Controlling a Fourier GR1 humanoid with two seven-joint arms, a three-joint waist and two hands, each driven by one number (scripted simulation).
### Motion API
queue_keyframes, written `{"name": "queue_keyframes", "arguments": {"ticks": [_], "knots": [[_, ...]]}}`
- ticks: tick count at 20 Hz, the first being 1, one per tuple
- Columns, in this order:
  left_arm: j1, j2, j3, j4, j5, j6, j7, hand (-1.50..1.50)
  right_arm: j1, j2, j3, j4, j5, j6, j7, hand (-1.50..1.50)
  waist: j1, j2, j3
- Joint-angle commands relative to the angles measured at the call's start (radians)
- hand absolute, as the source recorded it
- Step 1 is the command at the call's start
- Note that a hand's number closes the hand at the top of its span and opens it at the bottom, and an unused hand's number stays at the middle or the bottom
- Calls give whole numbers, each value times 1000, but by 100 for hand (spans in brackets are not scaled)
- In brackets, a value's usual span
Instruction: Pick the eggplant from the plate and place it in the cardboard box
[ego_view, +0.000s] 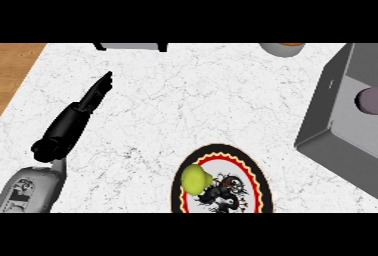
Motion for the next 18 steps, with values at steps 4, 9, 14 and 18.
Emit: {"name": "queue_keyframes", "arguments": {"ticks": [4,9,14,18], "knots": [[-15,-2,7,-30,12,-24,40,0,-105,-47,45,257,74,122,-303,-150,6,1,1],[25,-22,-11,-37,-28,7,24,0,-129,-5,-72,307,-46,116,-454,-150,-6,-2,2],[15,-26,12,-2,-16,15,9,0,-202,119,-341,418,-369,260,-369,-150,-26,-7,2],[-32,-6,26,4,-18,3,23,0,-267,90,-465,554,-494,331,-215,-150,-17,0,2]]}}
